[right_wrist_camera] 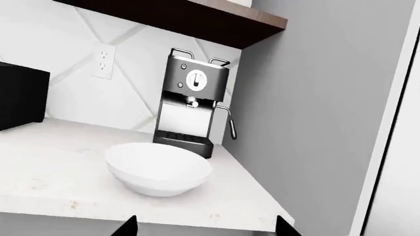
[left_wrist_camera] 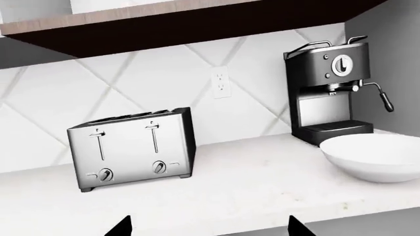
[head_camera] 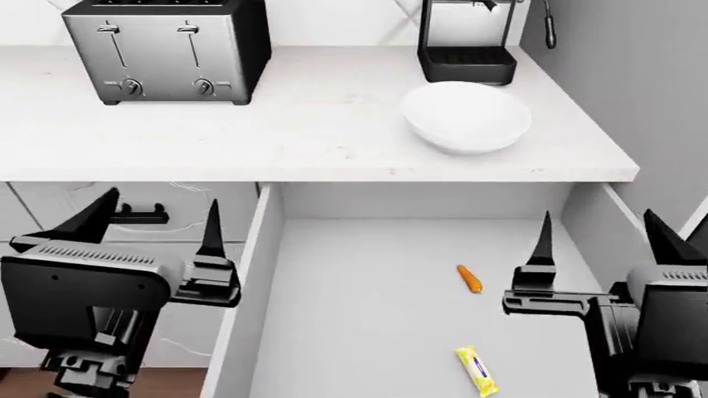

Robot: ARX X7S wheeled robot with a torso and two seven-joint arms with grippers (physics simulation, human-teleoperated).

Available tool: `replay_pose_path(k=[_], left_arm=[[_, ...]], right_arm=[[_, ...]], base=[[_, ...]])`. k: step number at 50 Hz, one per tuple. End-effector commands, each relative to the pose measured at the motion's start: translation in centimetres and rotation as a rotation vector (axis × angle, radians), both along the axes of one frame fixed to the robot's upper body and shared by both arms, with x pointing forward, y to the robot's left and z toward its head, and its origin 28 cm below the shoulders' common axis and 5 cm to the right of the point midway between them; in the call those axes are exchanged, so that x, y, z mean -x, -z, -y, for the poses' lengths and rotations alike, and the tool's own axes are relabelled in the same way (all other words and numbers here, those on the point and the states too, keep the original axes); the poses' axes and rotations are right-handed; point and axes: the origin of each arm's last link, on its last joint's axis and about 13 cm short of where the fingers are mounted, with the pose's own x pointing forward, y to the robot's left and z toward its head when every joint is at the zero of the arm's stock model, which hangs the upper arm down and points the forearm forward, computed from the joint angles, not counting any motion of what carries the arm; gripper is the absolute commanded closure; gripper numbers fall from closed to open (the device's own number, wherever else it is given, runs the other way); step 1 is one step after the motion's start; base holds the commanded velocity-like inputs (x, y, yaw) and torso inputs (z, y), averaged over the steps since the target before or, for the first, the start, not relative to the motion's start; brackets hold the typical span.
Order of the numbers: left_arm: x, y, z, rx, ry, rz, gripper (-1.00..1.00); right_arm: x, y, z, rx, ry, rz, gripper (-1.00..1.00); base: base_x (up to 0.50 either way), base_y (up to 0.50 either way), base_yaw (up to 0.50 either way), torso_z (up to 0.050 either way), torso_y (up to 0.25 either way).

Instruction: Place the bar in the bowl and close the drawer.

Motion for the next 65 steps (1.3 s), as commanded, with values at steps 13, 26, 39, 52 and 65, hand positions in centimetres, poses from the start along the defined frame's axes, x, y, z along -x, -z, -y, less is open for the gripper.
replay_pose_path(k=[13,26,39,52,65], left_arm=[[-1.2,-7.3,-0.8,-0.071,0.021,0.060,-1.00],[-1.1,-7.8,-1.0,-0.089,0.011,0.077,-1.00],[-1.3,-7.7,-1.1,-0.094,0.005,0.073,-1.00],[-1.4,-7.3,-1.2,-0.093,0.002,0.064,-1.00],[-1.3,-6.6,-1.3,-0.082,0.008,0.048,-1.00]], right_arm=[[-0.3,-8.3,0.6,0.068,-0.069,-0.025,-1.00],[-0.2,-8.7,0.6,0.069,-0.074,0.001,-1.00],[-0.5,-8.4,0.6,0.047,-0.073,-0.018,-1.00],[-1.0,-6.8,-0.8,0.012,-0.193,-0.385,-1.00],[-1.1,-3.5,-2.1,0.015,-0.265,-0.707,-1.00]], base=[[0.00,0.00,0.00,0.000,0.000],[0.33,0.00,0.00,0.000,0.000],[0.29,0.00,0.00,0.000,0.000],[0.00,0.00,0.00,0.000,0.000],[0.00,0.00,0.00,0.000,0.000]])
